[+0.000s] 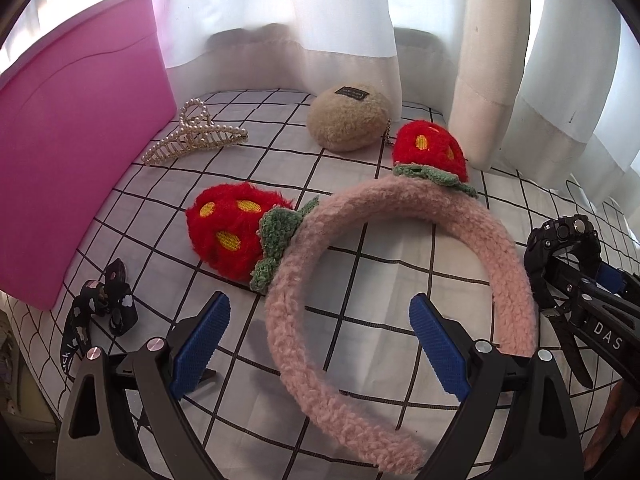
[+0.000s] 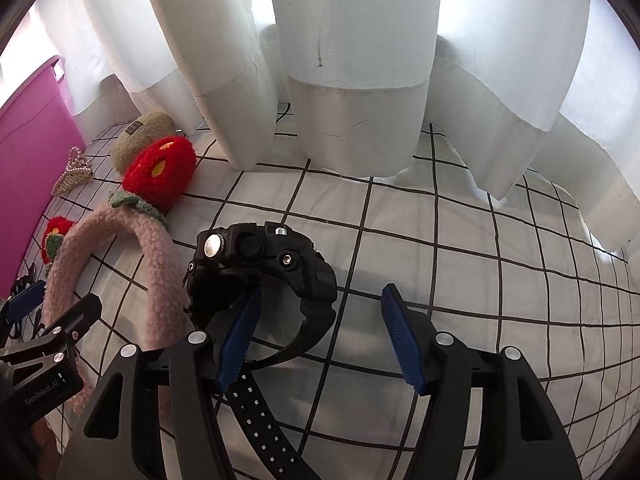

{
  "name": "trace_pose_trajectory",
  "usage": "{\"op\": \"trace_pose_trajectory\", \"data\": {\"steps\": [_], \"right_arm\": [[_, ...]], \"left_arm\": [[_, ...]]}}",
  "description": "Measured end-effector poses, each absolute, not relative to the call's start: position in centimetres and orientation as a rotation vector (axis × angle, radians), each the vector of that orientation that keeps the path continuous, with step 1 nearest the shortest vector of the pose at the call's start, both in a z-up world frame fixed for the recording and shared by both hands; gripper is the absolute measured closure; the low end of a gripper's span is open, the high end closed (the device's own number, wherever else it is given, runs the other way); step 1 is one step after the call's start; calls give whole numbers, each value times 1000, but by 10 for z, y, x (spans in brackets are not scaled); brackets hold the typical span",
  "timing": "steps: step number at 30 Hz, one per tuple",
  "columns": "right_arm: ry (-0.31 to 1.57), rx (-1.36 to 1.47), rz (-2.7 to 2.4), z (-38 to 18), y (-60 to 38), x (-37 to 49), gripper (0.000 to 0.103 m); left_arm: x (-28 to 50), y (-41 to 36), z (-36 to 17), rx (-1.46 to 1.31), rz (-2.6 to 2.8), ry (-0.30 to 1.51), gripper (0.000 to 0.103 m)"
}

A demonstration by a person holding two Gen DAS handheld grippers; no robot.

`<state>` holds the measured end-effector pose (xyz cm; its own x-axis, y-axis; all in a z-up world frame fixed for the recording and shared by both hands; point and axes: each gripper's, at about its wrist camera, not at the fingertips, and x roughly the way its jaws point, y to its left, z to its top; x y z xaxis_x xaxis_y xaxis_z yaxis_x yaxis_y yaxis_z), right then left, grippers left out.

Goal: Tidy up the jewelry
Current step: 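Close the right tool on the black watch while the left tool grasps the pink headband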

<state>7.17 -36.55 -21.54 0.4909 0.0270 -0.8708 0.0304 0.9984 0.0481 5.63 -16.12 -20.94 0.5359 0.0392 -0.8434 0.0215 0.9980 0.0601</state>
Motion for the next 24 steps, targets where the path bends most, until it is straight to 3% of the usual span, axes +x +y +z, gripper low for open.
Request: {"op": "trace_pose_trajectory", "data": {"steps": [6,9,14,16,19,20,23,24], "right_arm": [[1049,46,5,-215,-367,76,41],[1041,20,7,-218,-364,78,35],[1028,16,11,-219,-362,77,36],[1031,14,14,-218,-362,77,37],[1025,29,38,-216,-356,78,61],[1029,38,35,-216,-356,78,62],[1022,78,35,-215,-359,76,65],[1020,92,34,-214,-360,75,67]], "left_arm": [[63,-172,-216,78,7,1007,13],[67,-172,-220,53,13,1006,6],[70,-169,-221,15,-11,1007,11],[66,-172,-219,23,-29,1001,19],[60,-175,-217,19,-33,995,28],[57,-175,-215,15,-32,991,31],[53,-173,-211,-7,-51,979,53],[52,-172,-210,-17,-64,978,70]]}}
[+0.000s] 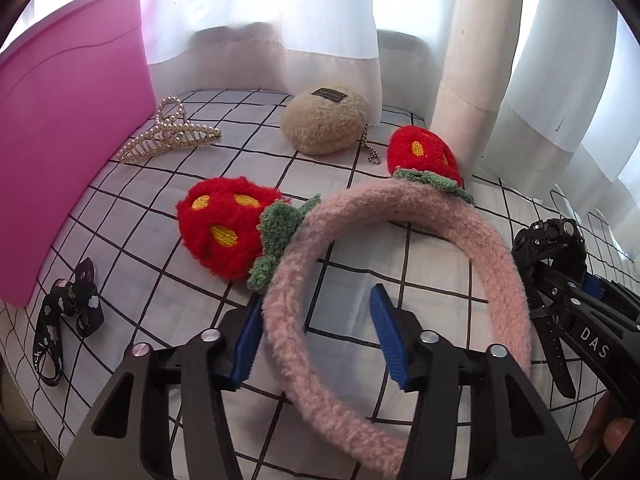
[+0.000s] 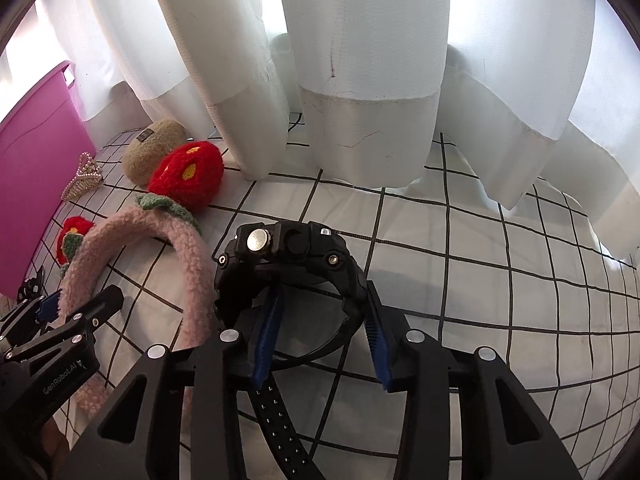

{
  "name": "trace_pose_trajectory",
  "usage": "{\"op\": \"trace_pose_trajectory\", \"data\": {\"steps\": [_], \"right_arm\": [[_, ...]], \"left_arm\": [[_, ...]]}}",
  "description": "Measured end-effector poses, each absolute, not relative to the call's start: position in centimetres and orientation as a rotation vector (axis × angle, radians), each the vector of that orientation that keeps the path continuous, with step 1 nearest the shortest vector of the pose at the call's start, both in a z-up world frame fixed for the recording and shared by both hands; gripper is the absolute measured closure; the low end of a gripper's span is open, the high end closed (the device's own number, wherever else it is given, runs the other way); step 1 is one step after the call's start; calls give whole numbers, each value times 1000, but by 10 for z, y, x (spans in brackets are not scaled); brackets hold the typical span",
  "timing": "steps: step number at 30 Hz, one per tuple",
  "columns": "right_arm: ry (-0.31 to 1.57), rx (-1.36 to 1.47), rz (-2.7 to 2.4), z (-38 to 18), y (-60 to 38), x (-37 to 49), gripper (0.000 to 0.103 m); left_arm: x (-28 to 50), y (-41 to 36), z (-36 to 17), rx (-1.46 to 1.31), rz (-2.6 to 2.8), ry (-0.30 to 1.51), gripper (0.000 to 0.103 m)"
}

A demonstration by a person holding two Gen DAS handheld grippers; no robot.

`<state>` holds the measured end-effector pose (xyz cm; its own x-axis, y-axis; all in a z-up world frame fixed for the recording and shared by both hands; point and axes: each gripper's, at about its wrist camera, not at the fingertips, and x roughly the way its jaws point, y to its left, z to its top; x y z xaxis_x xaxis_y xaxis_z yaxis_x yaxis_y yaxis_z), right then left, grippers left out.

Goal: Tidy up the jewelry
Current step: 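Close the right tool on the black watch while the left tool grasps the pink headband, then carry the watch and headband over the pink tub and open both tools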

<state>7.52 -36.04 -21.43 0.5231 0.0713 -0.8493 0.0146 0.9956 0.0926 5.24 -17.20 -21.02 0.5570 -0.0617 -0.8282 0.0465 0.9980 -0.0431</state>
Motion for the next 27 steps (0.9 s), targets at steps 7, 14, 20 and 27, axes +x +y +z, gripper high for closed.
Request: {"op": "trace_pose_trajectory", "data": {"steps": [7,14,20,27], "right_arm": [[1001,211,33,-211,-378,68,74],[954,182,46,-196,-372,55,80],[925,196,56,-188,-370,47,83],[893,203,60,-171,-370,34,84]], "left_arm": [[53,-153,-208,-64,-45,989,93],[47,-143,-191,-92,-53,931,93],[41,-137,-172,-93,-59,885,93],[35,-130,-148,-85,-70,846,93]]}}
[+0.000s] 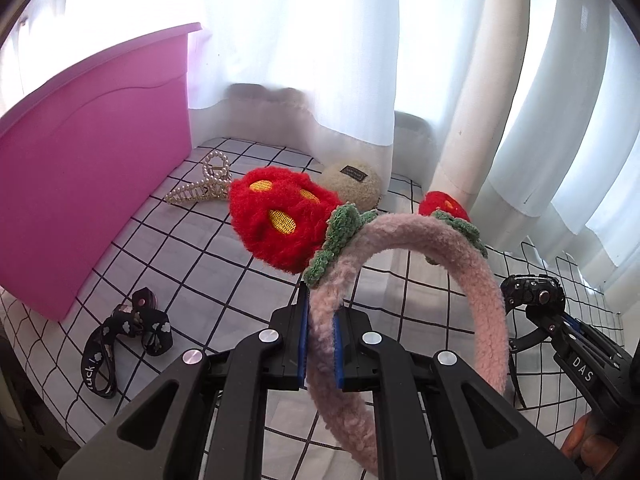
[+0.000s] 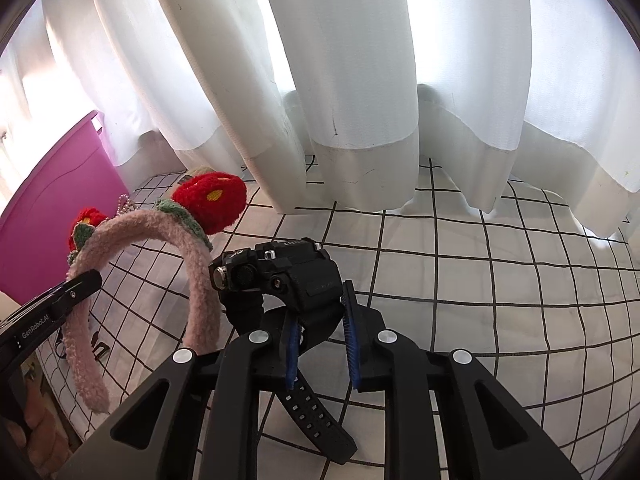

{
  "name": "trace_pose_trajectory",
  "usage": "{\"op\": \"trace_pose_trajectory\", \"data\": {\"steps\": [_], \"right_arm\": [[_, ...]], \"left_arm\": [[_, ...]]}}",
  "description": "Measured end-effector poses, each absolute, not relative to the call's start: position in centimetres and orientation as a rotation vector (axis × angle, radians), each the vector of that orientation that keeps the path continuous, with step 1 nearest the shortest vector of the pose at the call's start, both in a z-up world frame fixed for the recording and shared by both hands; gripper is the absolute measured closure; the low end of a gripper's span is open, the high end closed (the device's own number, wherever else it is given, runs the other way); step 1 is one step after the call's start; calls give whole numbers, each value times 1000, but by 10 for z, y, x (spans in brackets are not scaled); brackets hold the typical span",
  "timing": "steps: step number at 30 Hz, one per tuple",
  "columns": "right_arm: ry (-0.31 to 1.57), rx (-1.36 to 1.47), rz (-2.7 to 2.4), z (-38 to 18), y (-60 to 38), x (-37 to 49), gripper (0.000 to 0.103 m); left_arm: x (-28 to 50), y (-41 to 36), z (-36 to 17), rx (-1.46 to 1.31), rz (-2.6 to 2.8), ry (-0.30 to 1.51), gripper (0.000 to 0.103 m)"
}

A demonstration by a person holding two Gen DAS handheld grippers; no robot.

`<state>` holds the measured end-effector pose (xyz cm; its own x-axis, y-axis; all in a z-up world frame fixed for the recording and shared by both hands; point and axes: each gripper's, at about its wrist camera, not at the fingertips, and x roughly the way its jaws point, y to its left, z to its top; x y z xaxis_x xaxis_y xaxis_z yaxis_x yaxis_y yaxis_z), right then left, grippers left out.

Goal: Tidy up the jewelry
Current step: 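Carry the watch and headband over the pink tub and open both tools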

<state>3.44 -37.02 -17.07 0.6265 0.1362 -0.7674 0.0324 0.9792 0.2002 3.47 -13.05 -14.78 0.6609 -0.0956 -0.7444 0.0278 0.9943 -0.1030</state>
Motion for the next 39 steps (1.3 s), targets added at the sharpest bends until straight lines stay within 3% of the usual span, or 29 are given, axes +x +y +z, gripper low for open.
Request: {"op": "trace_pose_trajectory", "data": {"steps": [10,22,39], "right_arm": [[854,225,70,-147,-361,30,84],[779,181,106,-79,-325,28,84],[612,119,340,19,-176,74,84]], "left_arm": [[29,-119,-111,-62,-75,800,93],[33,-84,-54,-71,-100,737,93],[39,63,36,-104,74,580,93]]}}
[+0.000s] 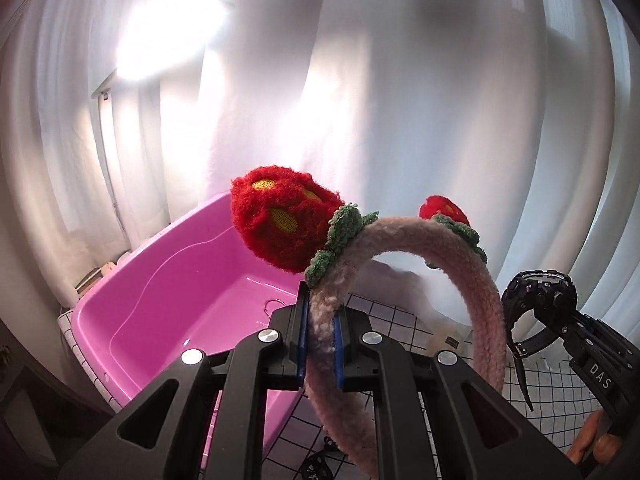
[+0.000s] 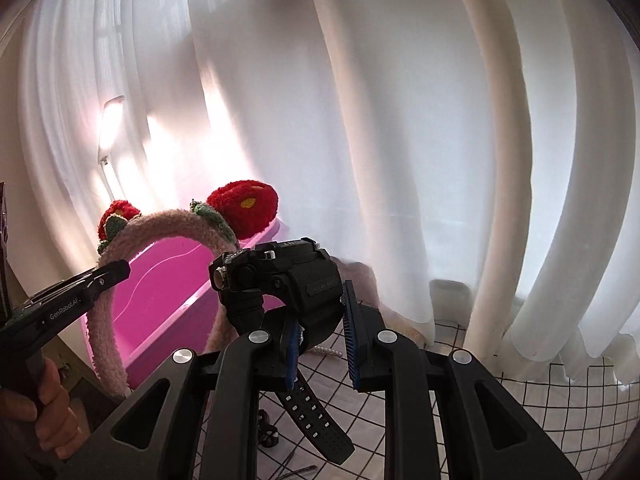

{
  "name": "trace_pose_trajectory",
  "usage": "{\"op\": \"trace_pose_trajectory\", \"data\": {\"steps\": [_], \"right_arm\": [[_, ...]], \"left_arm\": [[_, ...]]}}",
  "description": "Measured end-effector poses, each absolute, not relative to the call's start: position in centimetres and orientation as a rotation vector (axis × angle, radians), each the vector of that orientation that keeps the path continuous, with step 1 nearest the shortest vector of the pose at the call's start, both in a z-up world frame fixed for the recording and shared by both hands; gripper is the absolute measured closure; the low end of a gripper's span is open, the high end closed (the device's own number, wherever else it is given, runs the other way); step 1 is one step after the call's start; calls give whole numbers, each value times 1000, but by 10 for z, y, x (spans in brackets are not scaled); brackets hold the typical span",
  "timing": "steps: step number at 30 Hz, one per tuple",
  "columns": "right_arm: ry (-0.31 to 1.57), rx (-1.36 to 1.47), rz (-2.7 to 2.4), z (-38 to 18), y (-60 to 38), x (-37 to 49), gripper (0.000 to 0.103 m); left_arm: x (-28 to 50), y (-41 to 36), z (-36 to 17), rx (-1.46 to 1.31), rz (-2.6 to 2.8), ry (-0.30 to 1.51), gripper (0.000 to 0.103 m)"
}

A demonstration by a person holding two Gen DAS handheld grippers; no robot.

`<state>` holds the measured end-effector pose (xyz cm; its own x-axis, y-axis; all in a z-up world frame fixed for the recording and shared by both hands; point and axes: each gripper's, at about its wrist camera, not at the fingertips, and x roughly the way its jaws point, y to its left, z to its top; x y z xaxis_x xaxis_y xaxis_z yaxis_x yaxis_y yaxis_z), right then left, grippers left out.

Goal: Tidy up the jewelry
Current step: 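Carry the watch and headband over the pink tub and open both tools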

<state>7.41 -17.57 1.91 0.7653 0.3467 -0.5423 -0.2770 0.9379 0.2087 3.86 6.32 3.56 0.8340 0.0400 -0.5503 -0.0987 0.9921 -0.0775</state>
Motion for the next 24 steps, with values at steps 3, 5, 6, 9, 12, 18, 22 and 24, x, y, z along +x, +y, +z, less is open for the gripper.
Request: {"op": "trace_pose_trajectory", "data": {"steps": [3,5,6,9,12,18,22,24], "right_arm": [[598,100,405,30,-135,85,84],[592,83,445,36,-108,90,84],[592,76,464,38,-95,94,84],[604,61,516,40,-59,108,84],[640,36,547,38,-24,120,84],[734,-35,551,18,26,146,84],[785,-75,540,1,43,154,84],[799,-92,529,-3,47,157,84]], "left_arm": [[43,95,39,-111,127,582,93],[41,118,42,-111,163,579,93],[42,128,41,-111,181,580,93],[46,157,36,-114,218,608,93],[49,182,27,-125,258,646,92],[65,211,-1,-119,303,725,92],[76,212,-16,-90,310,763,91],[80,211,-22,-84,309,782,91]]}}
